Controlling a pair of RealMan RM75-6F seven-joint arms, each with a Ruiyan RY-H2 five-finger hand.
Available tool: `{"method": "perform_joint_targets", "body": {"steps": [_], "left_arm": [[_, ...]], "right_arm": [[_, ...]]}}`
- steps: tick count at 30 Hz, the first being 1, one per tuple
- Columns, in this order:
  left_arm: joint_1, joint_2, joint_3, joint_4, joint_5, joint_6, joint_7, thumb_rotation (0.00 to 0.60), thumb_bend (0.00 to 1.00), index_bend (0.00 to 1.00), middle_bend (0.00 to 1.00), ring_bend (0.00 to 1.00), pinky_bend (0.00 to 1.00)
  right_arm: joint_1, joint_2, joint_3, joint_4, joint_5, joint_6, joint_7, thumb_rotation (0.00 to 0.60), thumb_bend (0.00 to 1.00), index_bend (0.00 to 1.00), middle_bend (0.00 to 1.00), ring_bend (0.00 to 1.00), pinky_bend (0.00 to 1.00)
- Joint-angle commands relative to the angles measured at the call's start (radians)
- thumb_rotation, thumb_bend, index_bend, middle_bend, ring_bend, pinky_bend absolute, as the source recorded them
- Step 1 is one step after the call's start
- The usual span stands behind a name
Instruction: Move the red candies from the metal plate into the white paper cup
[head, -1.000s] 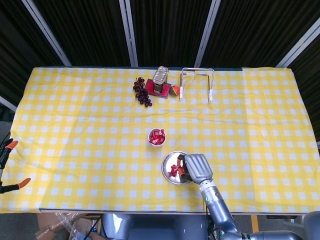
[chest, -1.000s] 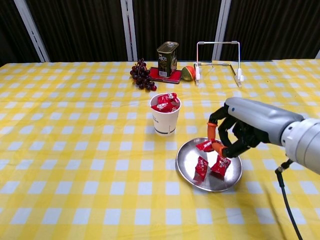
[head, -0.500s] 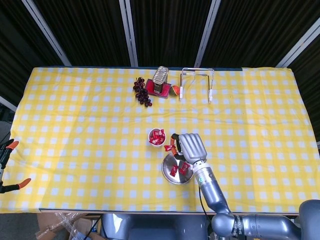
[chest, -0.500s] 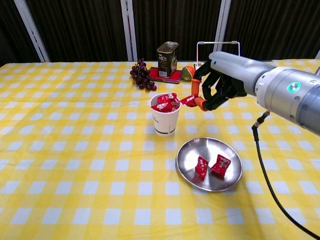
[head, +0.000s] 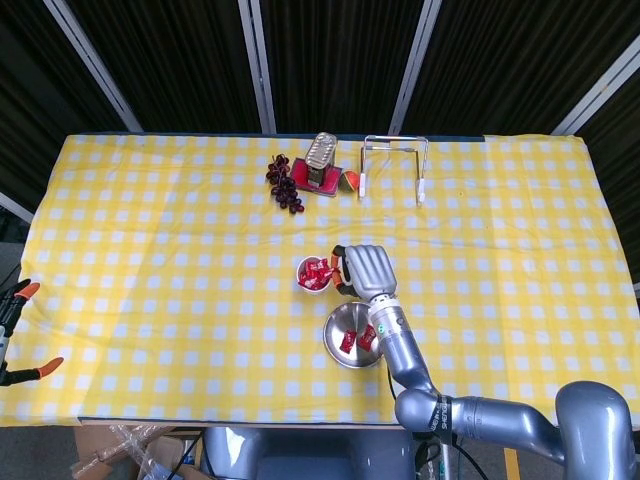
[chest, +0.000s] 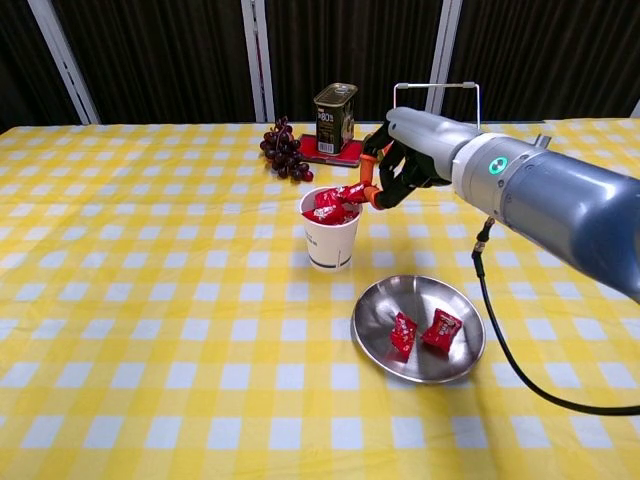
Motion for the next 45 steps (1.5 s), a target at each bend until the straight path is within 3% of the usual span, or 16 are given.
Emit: {"method": "perform_joint_targets", "body": {"steps": [1,10,14,18,22,34,41,45], "left_arm": [[-0.001,0.002,0.001,-0.001,0.001,-0.003,-0.004,0.6,0.05,0.0,0.0,0.0,0.0],[-0.003,0.006,0.002,-0.003,-0.001,-0.009,-0.008,0.6,0.05,0.0,0.0,0.0,0.0],[-0.003,0.006,0.002,-0.004,-0.002,-0.009,-0.006,0.6,0.05,0.0,0.0,0.0,0.0],[-0.003,0.005,0.001,-0.005,-0.003,-0.008,-0.005,0.6,0.05,0.0,0.0,0.0,0.0],[-0.003,0.005,0.001,-0.005,-0.005,-0.007,-0.003,0.6,0.05,0.0,0.0,0.0,0.0],[0.001,0.001,-0.002,-0.004,-0.004,0.004,0.0,0.6,0.05,0.0,0.0,0.0,0.0],[0.006,-0.006,-0.003,0.005,0.007,0.023,0.008,0.6,0.05,0.0,0.0,0.0,0.0],[0.01,-0.011,-0.002,0.012,0.017,0.037,0.018,0.6,0.06,0.0,0.0,0.0,0.0]], "right_arm": [[0.017,-0.022,-0.004,0.037,0.01,-0.017,0.013,0.6,0.51,0.6,0.7,0.88,0.92],[0.03,-0.049,-0.02,0.079,0.012,-0.026,0.027,0.6,0.51,0.59,0.7,0.88,0.92],[0.03,-0.048,-0.024,0.071,0.002,-0.015,0.034,0.6,0.51,0.46,0.7,0.88,0.92],[0.025,-0.039,-0.022,0.046,-0.016,0.003,0.044,0.6,0.52,0.35,0.7,0.88,0.92],[0.016,-0.024,-0.025,0.009,-0.036,0.025,0.05,0.6,0.5,0.3,0.7,0.88,0.92],[-0.035,0.05,-0.048,-0.137,-0.093,0.116,0.048,0.6,0.5,0.27,0.7,0.88,0.92],[-0.145,0.208,-0.13,-0.306,-0.248,0.219,0.074,0.6,0.5,0.27,0.69,0.81,0.83],[-0.25,0.346,-0.228,-0.366,-0.399,0.301,0.122,0.6,0.5,0.27,0.61,0.71,0.73]]}}
